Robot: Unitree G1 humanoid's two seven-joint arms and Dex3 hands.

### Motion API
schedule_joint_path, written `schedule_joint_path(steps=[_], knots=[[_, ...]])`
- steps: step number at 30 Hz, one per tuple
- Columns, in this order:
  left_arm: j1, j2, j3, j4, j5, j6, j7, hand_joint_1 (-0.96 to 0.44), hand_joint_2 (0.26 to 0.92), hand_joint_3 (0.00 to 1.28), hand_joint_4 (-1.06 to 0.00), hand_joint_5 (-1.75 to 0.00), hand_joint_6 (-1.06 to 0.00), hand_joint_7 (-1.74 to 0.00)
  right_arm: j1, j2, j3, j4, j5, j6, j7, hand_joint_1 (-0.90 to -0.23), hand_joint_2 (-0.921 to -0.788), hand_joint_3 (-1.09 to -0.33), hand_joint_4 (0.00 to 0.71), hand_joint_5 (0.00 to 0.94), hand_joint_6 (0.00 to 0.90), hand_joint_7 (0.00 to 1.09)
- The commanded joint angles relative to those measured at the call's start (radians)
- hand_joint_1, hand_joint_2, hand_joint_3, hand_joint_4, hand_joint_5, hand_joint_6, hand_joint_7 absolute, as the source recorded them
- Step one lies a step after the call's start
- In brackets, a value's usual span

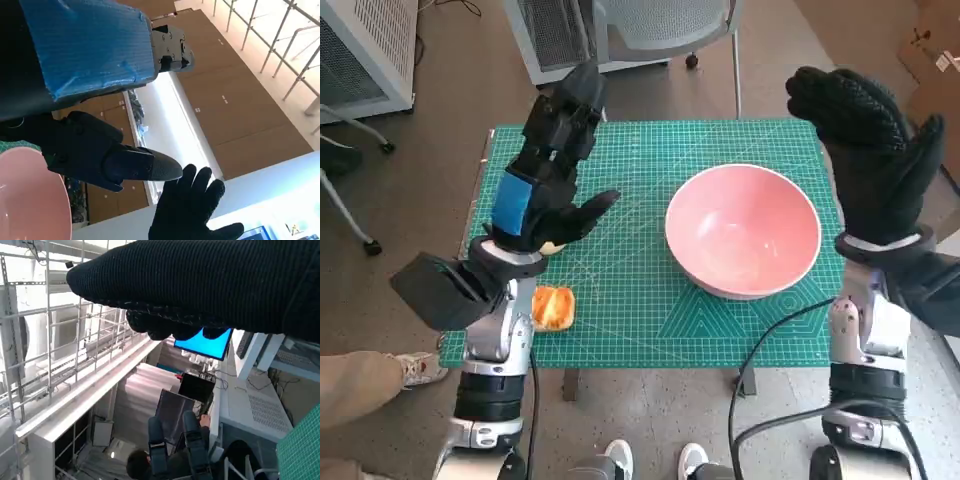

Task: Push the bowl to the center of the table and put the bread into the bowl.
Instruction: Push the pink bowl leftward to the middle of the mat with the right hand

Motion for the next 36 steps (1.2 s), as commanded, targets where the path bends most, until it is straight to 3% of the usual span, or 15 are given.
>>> schedule_joint_path(steps=[1,23,32,36], knots=[[0.005,-0.001,-0.001,0.003,0.004,-0.005,0.006,-0.49,0.838,0.23,0.00,0.00,0.00,-0.41,0.027,-0.008,-0.002,-0.002,0.006,0.019,0.007,-0.661,-0.921,-0.711,0.280,0.002,0.378,0.00],[0.009,-0.002,0.000,0.000,-0.002,0.003,0.005,-0.51,0.844,0.23,0.00,0.00,0.00,-0.42,0.033,-0.008,-0.007,-0.003,0.014,0.025,0.013,-0.668,-0.921,-0.708,0.278,0.000,0.375,0.00],[0.014,-0.002,0.002,-0.005,-0.006,0.007,0.005,-0.52,0.847,0.23,0.00,0.00,0.00,-0.42,0.020,-0.034,-0.047,0.059,0.024,-0.003,0.034,-0.667,-0.921,-0.716,0.261,0.000,0.351,0.00],[0.017,-0.003,0.003,-0.015,-0.009,0.015,0.008,-0.53,0.849,0.23,0.00,0.00,0.00,-0.41,-0.013,-0.066,-0.090,0.181,0.031,-0.044,0.052,-0.660,-0.921,-0.720,0.248,0.000,0.347,0.00]])
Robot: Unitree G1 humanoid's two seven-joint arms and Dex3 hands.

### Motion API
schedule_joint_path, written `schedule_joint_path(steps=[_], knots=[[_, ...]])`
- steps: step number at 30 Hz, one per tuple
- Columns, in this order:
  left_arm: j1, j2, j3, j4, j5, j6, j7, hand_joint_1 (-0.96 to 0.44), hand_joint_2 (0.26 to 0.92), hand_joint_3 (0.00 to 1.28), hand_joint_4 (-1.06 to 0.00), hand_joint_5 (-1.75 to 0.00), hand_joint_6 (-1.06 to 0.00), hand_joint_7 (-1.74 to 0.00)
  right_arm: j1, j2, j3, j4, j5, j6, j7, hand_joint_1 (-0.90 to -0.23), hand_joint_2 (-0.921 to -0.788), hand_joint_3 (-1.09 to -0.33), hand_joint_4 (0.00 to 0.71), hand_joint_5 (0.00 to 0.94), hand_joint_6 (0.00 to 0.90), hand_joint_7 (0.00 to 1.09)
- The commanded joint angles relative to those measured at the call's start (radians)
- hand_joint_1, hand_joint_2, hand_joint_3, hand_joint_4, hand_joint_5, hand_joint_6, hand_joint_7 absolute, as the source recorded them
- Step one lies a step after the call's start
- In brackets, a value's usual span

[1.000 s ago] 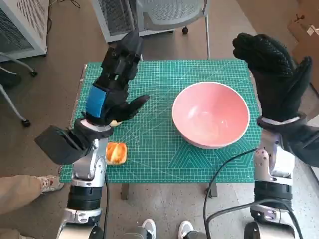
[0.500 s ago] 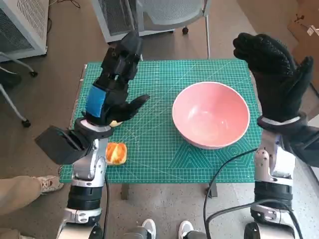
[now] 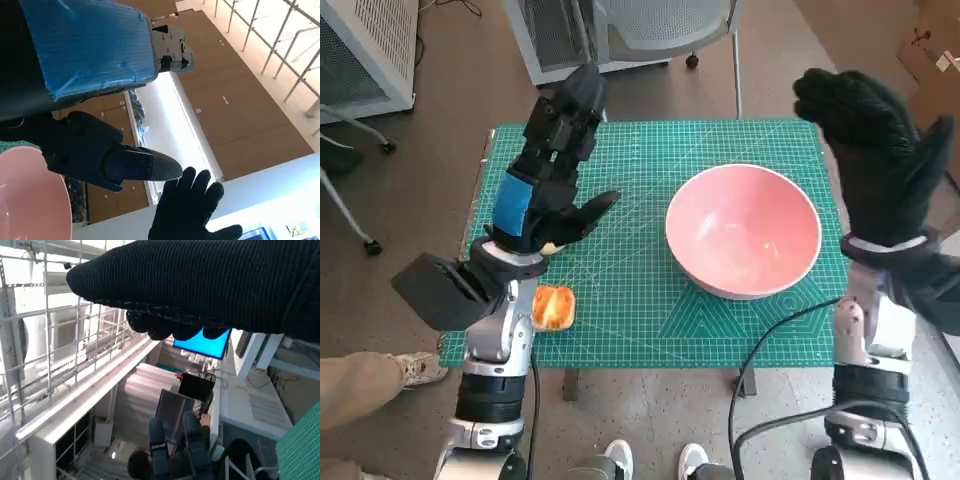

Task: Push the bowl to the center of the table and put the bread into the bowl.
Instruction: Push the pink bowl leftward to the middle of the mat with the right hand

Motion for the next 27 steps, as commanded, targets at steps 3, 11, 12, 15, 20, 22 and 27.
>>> schedule_joint_path(steps=[3,11,12,15,20,22,27], knots=[[0.011,0.001,0.005,-0.015,-0.009,0.009,0.006,-0.54,0.851,0.24,0.00,0.00,0.00,-0.41,-0.043,-0.057,-0.071,0.227,0.015,-0.070,0.030,-0.653,-0.921,-0.726,0.239,0.000,0.344,0.00],[0.014,-0.001,0.011,-0.020,-0.021,0.017,0.008,-0.54,0.860,0.24,0.00,0.00,0.00,-0.41,-0.125,-0.124,-0.122,0.553,-0.039,-0.144,-0.056,-0.643,-0.921,-0.739,0.237,0.000,0.341,0.00],[0.014,-0.002,0.012,-0.020,-0.023,0.017,0.008,-0.54,0.861,0.24,0.00,0.00,0.00,-0.41,-0.134,-0.133,-0.124,0.594,-0.048,-0.135,-0.081,-0.641,-0.921,-0.740,0.236,0.000,0.342,0.00],[0.014,-0.004,0.014,-0.018,-0.028,0.018,0.008,-0.54,0.865,0.25,0.00,0.00,0.00,-0.41,-0.153,-0.151,-0.127,0.682,-0.069,-0.115,-0.138,-0.639,-0.921,-0.743,0.223,0.000,0.335,0.00],[0.017,-0.007,0.014,-0.025,-0.037,0.026,0.009,-0.53,0.870,0.25,0.00,0.00,0.00,-0.41,-0.161,-0.161,-0.130,0.786,-0.096,-0.053,-0.219,-0.627,-0.921,-0.754,0.197,0.000,0.323,0.00],[0.018,-0.007,0.013,-0.030,-0.040,0.031,0.011,-0.53,0.871,0.25,0.00,0.00,0.00,-0.41,-0.159,-0.160,-0.132,0.814,-0.101,-0.020,-0.243,-0.605,-0.921,-0.775,0.186,0.000,0.315,0.00],[0.023,-0.005,0.012,-0.042,-0.046,0.042,0.014,-0.53,0.871,0.25,0.00,0.00,0.00,-0.41,-0.149,-0.144,-0.135,0.856,-0.109,0.057,-0.280,-0.573,-0.921,-0.834,0.166,0.000,0.298,0.00]])
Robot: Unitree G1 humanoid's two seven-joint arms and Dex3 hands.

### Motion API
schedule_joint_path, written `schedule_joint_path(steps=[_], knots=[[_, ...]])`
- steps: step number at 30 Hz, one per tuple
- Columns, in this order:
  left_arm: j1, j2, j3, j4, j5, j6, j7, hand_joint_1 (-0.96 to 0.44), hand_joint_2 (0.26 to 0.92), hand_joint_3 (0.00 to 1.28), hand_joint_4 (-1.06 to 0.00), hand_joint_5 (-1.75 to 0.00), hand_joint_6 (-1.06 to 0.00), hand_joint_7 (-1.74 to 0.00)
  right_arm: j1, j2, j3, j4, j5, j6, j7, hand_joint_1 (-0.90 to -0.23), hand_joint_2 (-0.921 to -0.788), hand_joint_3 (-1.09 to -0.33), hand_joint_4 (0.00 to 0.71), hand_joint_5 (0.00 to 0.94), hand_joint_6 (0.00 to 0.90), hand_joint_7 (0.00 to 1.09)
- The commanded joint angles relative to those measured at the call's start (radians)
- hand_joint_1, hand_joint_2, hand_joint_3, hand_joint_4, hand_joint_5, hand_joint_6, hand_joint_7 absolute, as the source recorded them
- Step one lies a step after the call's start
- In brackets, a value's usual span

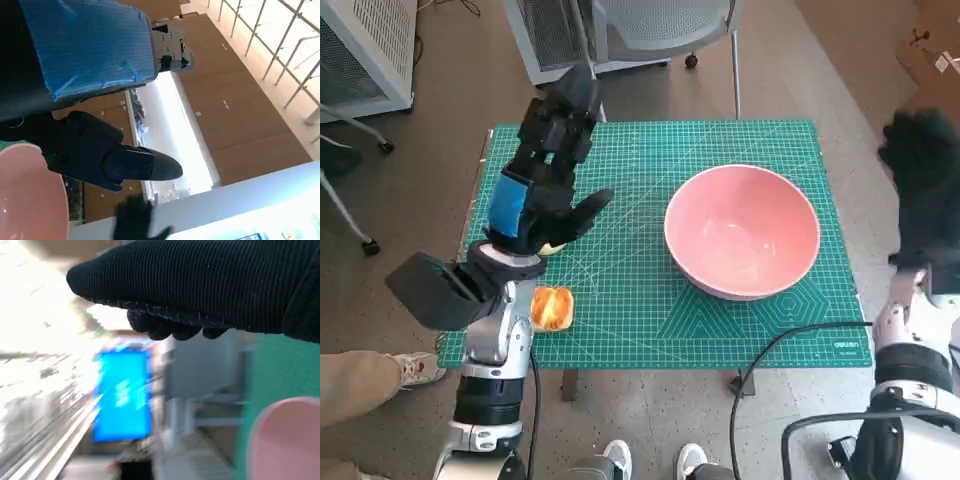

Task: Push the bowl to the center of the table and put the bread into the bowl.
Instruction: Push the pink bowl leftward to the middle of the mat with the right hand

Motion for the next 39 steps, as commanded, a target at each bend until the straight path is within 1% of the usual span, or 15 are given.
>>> schedule_joint_path(steps=[1,4,9,11,12,16,19,22,24,29,35,39], knots=[[0.013,0.000,0.006,-0.027,-0.010,0.015,0.005,-0.53,0.871,0.25,0.00,0.00,0.00,-0.41,0.021,0.026,-0.004,0.053,-0.018,0.091,-0.043,-0.570,-0.921,-0.839,0.165,0.000,0.297,0.00],[0.017,0.002,0.007,-0.033,-0.010,0.018,0.006,-0.53,0.872,0.25,0.00,0.00,0.00,-0.41,0.032,0.045,-0.003,0.061,-0.019,0.128,-0.058,-0.556,-0.921,-0.864,0.154,0.000,0.288,0.00],[0.022,0.006,0.008,-0.041,-0.007,0.020,0.007,-0.53,0.872,0.25,0.00,0.00,0.00,-0.42,0.043,0.082,0.002,0.066,-0.025,0.171,-0.078,-0.540,-0.921,-0.868,0.150,0.000,0.280,0.00],[0.024,0.007,0.008,-0.044,-0.006,0.021,0.006,-0.53,0.871,0.25,0.00,0.00,0.00,-0.42,0.048,0.097,0.002,0.069,-0.029,0.184,-0.087,-0.541,-0.921,-0.855,0.157,0.004,0.292,0.01],[0.025,0.007,0.008,-0.045,-0.006,0.021,0.006,-0.53,0.871,0.25,0.00,0.00,0.00,-0.42,0.050,0.103,0.001,0.070,-0.031,0.188,-0.091,-0.547,-0.921,-0.829,0.175,0.011,0.310,0.02],[0.032,0.011,0.009,-0.056,-0.004,0.026,0.008,-0.53,0.870,0.25,0.00,0.00,0.00,-0.42,0.058,0.142,0.014,0.071,-0.053,0.183,-0.104,-0.580,-0.921,-0.761,0.222,0.026,0.353,0.04],[0.036,0.016,0.011,-0.064,-0.001,0.030,0.012,-0.53,0.870,0.25,0.00,0.00,0.00,-0.42,0.057,0.168,0.029,0.070,-0.075,0.182,-0.110,-0.593,-0.921,-0.752,0.236,0.027,0.358,0.04],[0.042,0.021,0.014,-0.074,0.003,0.032,0.015,-0.53,0.870,0.25,0.00,0.00,0.00,-0.42,0.055,0.188,0.046,0.072,-0.097,0.183,-0.111,-0.600,-0.921,-0.755,0.228,0.017,0.341,0.03],[0.047,0.024,0.016,-0.081,0.006,0.033,0.017,-0.53,0.870,0.25,0.00,0.00,0.00,-0.42,0.052,0.200,0.055,0.071,-0.110,0.184,-0.113,-0.606,-0.921,-0.758,0.221,0.012,0.336,0.02],[0.065,0.033,0.022,-0.111,0.013,0.041,0.029,-0.54,0.870,0.25,0.00,0.00,0.00,-0.42,0.033,0.233,0.064,0.068,-0.124,0.198,-0.104,-0.606,-0.921,-0.755,0.218,0.008,0.334,0.02],[0.082,0.041,0.026,-0.136,0.016,0.047,0.043,-0.55,0.872,0.25,-0.01,0.00,0.00,-0.43,0.007,0.263,0.068,0.064,-0.127,0.210,-0.090,-0.596,-0.921,-0.759,0.236,0.013,0.334,0.02],[0.095,0.045,0.028,-0.148,0.019,0.047,0.054,-0.55,0.873,0.25,-0.01,-0.01,0.00,-0.42,-0.018,0.283,0.080,0.062,-0.135,0.217,-0.090,-0.591,-0.921,-0.766,0.237,0.012,0.334,0.02]])
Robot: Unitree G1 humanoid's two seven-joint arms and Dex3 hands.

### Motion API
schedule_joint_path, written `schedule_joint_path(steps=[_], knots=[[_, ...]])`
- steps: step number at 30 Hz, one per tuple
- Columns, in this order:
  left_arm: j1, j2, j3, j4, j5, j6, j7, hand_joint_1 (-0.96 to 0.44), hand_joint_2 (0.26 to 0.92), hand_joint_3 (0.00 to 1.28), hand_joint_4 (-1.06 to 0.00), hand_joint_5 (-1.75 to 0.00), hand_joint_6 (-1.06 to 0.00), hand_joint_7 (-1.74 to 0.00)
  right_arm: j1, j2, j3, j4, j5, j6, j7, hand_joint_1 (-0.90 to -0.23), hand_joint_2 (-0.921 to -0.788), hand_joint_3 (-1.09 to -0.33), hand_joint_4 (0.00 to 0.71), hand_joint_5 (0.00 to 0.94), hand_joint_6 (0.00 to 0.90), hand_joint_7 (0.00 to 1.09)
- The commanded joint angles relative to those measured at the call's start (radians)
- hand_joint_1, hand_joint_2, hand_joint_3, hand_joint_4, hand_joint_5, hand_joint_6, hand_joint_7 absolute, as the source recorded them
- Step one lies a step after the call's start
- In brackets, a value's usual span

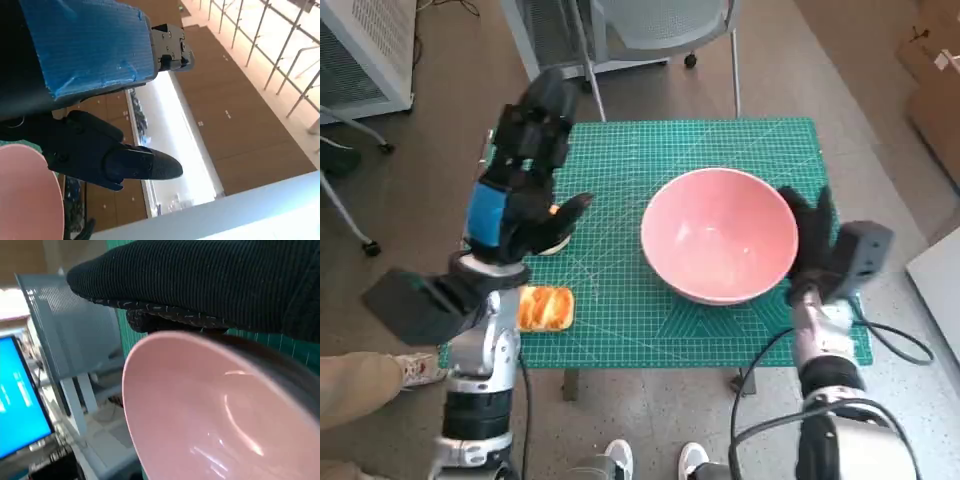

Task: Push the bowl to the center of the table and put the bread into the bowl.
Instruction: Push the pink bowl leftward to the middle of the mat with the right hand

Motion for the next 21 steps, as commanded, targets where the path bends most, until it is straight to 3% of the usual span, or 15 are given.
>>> schedule_joint_path(steps=[1,16,21], knots=[[0.022,0.006,0.004,-0.028,0.014,0.008,0.015,-0.54,0.874,0.25,-0.02,-0.01,0.00,-0.42,-0.029,0.030,0.015,0.007,-0.019,0.026,0.010,-0.591,-0.921,-0.769,0.235,0.010,0.333,0.02],[0.046,0.015,0.010,-0.048,0.030,0.003,0.038,-0.54,0.883,0.23,-0.03,-0.01,0.00,-0.41,-0.081,0.060,0.027,0.010,-0.041,0.045,0.019,-0.575,-0.921,-0.815,0.203,0.001,0.313,0.00],[0.052,0.018,0.013,-0.050,0.040,-0.003,0.043,-0.56,0.891,0.22,-0.03,-0.01,0.00,-0.41,-0.087,0.059,0.022,0.007,-0.035,0.048,0.026,-0.570,-0.921,-0.814,0.205,0.002,0.311,0.00]])
